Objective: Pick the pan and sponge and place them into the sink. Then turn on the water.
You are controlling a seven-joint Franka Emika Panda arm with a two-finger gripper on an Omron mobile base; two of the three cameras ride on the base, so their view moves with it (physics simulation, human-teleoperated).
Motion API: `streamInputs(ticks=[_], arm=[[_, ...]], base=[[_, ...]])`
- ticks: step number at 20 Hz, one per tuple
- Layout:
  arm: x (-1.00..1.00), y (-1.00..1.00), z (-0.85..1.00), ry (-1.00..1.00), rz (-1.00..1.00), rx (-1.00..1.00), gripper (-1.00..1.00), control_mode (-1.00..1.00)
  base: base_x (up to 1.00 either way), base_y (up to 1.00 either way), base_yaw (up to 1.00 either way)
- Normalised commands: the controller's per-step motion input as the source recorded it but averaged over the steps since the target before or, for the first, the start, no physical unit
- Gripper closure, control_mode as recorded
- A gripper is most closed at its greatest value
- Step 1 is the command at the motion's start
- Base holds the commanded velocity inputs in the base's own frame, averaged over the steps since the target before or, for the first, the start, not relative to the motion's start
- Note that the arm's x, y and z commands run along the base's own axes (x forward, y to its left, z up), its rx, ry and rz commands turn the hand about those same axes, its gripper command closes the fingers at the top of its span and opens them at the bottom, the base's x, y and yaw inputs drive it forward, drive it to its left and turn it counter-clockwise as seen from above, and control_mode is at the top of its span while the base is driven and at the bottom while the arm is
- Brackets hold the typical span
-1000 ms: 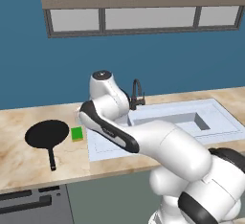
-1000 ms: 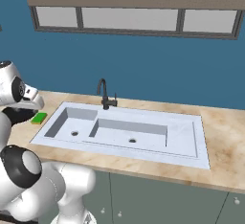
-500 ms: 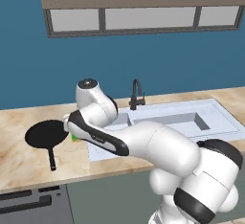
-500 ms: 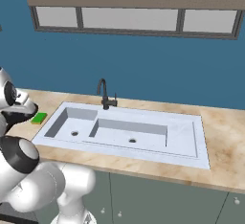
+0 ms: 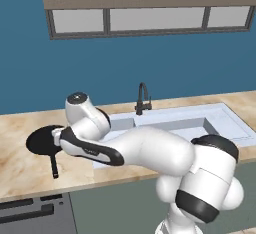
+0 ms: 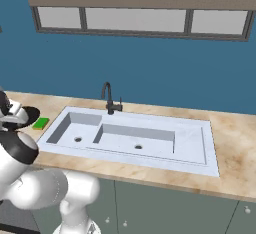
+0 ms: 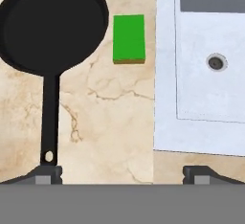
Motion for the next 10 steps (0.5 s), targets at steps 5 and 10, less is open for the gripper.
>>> streamInputs(ticks=[5,10], arm=[[0.0,0.39,-0.24,0.0,0.0,0.0,-1.0,-1.0],[0.0,0.3,-0.22,0.0,0.0,0.0,-1.0,-1.0]], base=[[0.0,0.0,0.0],[0.0,0.0,0.0]])
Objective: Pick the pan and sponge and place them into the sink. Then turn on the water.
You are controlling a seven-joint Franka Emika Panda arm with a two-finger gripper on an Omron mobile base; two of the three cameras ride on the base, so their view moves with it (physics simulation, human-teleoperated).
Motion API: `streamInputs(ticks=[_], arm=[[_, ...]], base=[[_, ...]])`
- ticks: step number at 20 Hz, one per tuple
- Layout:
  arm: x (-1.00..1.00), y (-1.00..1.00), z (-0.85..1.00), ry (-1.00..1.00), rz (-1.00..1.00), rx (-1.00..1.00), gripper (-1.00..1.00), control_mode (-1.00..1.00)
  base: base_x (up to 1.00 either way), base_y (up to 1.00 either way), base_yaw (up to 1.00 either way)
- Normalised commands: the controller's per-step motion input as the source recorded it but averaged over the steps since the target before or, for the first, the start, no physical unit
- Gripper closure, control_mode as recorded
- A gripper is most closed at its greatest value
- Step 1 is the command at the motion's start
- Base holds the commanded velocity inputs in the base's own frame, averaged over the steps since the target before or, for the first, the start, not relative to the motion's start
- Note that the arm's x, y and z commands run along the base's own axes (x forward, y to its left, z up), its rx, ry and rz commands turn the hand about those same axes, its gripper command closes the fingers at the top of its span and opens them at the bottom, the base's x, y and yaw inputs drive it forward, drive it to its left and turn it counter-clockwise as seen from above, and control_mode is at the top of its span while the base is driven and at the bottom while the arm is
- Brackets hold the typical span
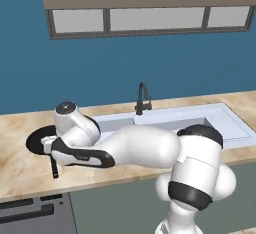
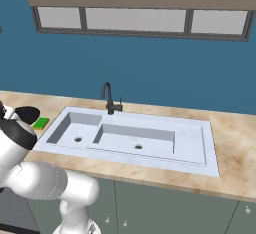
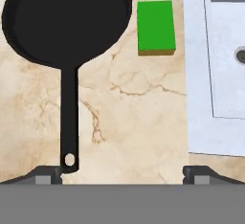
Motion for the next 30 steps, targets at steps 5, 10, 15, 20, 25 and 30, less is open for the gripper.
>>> streamInputs(ticks=[5,10,15,20,25,30], arm=[[0.0,0.3,-0.2,0.0,0.0,0.0,-1.0,-1.0],[0.0,0.23,-0.25,0.0,0.0,0.0,-1.0,-1.0],[0.01,0.16,-0.27,0.0,0.0,0.0,-1.0,-1.0],[0.15,0.22,-0.22,0.0,0.0,0.0,-1.0,-1.0],[0.23,0.22,-0.2,0.0,0.0,0.0,-1.0,-1.0],[0.26,0.18,-0.17,0.0,0.0,0.0,-1.0,-1.0]], base=[[0.0,0.0,0.0],[0.0,0.0,0.0],[0.0,0.0,0.0],[0.0,0.0,0.0],[0.0,0.0,0.0],[0.0,0.0,0.0]])
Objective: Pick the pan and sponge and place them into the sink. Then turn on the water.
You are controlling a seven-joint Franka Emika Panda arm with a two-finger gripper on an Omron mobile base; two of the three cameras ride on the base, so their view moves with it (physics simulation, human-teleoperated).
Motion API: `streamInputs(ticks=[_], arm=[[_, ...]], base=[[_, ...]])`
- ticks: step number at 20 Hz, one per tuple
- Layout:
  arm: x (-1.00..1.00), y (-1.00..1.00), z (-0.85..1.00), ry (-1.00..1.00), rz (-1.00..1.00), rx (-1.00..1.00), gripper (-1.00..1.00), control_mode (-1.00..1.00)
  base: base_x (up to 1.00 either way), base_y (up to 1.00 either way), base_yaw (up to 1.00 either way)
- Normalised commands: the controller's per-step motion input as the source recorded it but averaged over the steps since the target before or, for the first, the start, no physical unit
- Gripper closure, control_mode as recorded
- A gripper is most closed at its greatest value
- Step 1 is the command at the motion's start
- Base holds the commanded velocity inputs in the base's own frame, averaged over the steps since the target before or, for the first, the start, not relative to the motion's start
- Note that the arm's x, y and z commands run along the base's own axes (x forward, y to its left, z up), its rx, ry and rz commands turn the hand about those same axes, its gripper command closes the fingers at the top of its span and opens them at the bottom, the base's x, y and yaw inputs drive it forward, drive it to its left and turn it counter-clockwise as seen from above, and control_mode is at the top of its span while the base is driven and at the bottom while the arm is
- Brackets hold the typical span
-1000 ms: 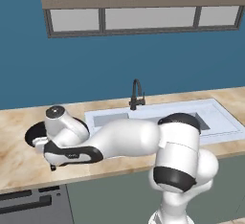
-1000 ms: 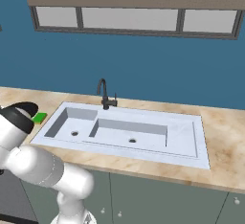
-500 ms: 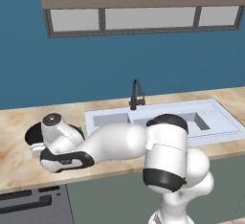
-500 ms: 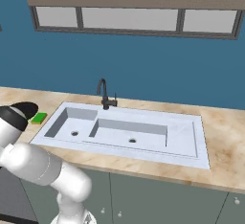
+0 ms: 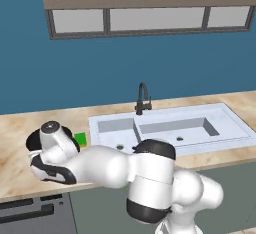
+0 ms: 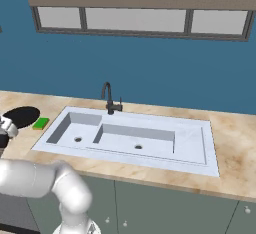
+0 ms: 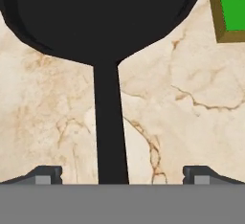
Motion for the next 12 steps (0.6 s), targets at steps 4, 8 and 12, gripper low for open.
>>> streamInputs(ticks=[4,8,12], arm=[[0.31,0.15,-0.22,0.0,0.0,0.0,-1.0,-1.0],[0.25,0.16,-0.31,0.0,0.0,0.0,-1.0,-1.0],[0.18,0.25,-0.34,0.0,0.0,0.0,1.0,-1.0]], base=[[0.0,0.0,0.0],[0.0,0.0,0.0],[0.0,0.0,0.0]])
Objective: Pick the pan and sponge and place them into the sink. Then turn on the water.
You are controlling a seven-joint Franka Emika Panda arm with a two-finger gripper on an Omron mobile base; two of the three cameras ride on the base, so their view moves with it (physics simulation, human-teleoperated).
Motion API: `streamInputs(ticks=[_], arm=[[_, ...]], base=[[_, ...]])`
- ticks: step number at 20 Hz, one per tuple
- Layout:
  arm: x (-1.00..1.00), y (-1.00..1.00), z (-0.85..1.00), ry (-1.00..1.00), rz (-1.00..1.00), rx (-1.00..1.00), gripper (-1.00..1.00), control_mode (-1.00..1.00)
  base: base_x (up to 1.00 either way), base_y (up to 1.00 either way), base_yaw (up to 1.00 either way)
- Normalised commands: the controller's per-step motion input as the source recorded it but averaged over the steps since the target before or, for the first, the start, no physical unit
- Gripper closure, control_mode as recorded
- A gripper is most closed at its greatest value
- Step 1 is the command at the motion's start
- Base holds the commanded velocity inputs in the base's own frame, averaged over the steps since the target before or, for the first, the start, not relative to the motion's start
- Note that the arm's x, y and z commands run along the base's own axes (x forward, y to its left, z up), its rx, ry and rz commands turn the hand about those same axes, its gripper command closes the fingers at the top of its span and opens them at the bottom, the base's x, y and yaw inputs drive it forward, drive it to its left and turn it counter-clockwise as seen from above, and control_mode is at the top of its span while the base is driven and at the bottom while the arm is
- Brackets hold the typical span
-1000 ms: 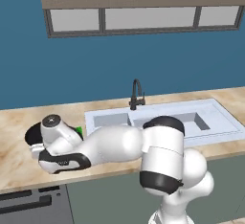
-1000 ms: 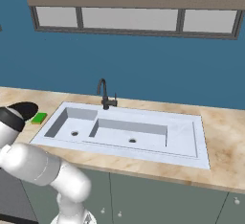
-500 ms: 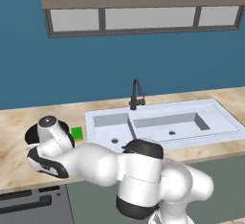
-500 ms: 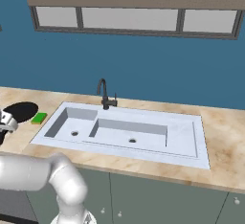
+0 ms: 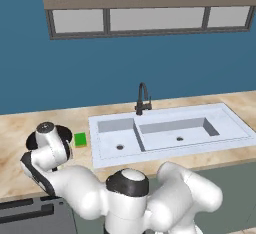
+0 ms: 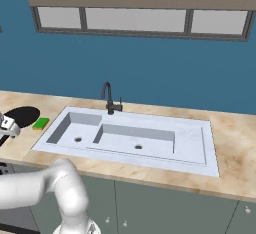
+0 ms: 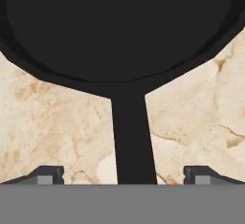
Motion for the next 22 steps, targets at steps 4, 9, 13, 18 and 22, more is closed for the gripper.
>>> streamInputs(ticks=[4,9,13,18,22], arm=[[0.05,0.26,-0.21,0.0,0.0,0.0,1.0,-1.0],[-0.22,0.02,-0.02,-0.07,0.0,-0.01,1.0,-1.0],[-0.04,-0.29,-0.02,0.0,0.0,0.0,1.0,-1.0],[-0.3,-0.52,0.13,-0.04,-0.03,0.08,1.0,-1.0],[-0.3,-0.59,0.53,-0.04,-0.14,0.2,1.0,-1.0]], base=[[0.0,0.0,0.0],[0.0,0.0,0.0],[0.0,0.0,0.0],[0.0,0.0,0.0],[0.0,0.0,0.0]])
